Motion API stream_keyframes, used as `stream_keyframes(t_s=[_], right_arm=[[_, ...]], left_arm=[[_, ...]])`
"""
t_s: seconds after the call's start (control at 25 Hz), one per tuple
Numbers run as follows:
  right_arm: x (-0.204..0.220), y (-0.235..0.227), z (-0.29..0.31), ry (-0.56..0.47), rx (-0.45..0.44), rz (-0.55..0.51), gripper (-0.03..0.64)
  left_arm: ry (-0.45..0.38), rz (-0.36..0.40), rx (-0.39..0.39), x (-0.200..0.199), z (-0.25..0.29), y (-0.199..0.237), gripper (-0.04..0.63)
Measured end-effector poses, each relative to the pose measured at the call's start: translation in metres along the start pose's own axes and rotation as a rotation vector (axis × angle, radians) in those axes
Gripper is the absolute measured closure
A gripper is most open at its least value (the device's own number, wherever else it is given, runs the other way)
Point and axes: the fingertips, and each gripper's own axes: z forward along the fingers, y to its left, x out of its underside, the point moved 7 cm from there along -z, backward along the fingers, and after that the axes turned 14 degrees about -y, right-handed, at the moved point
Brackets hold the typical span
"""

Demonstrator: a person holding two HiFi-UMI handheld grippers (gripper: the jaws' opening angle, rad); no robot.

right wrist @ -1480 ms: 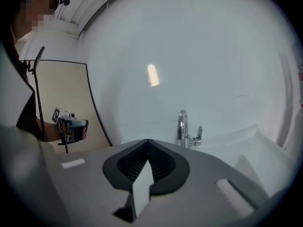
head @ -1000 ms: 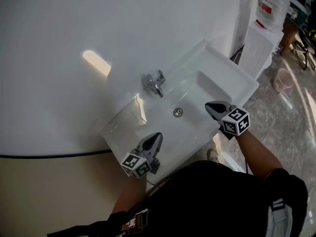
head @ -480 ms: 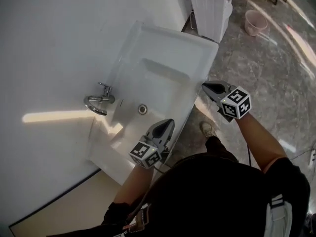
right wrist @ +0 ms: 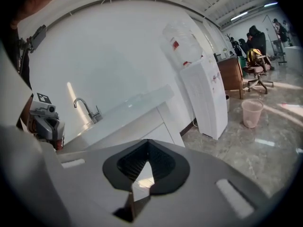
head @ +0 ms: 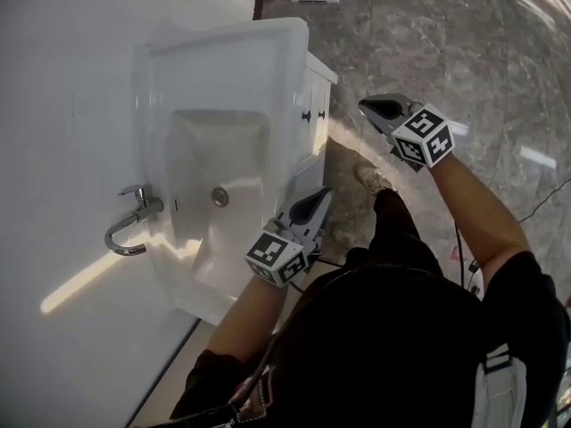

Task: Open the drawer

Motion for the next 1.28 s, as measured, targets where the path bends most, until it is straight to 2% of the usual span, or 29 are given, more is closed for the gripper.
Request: stream_keyframes(t_s=[0.2,0.52,0.68,1.04,1.28], right_arm=[[0.043,-0.021,-0.012,0.038,0.023,-0.014,0.615],[0.107,-0.012,0.001,0.102,-0.002,-0.035,0.614],[0.146,-0.035,0.018,0.132,-0.010,-0.012,0.612],[0.233,-0.094,0.083,0.204,-0.117,0.031,0.591],[0.289,-0.116,0.123,0.221,-0.158,0.065,0.573]], left_arm=[[0.056,-0.022,0.000,0.043,0.025,0.002,0.604],[0.066,-0.073,-0.032,0.100,0.032,0.017,0.604],[0.063,-0.082,-0.100,0.121,0.042,0.039,0.604],[0.078,-0.230,-0.266,0.188,0.075,0.084,0.604],[0.089,-0.280,-0.310,0.223,0.101,0.107,0.604]])
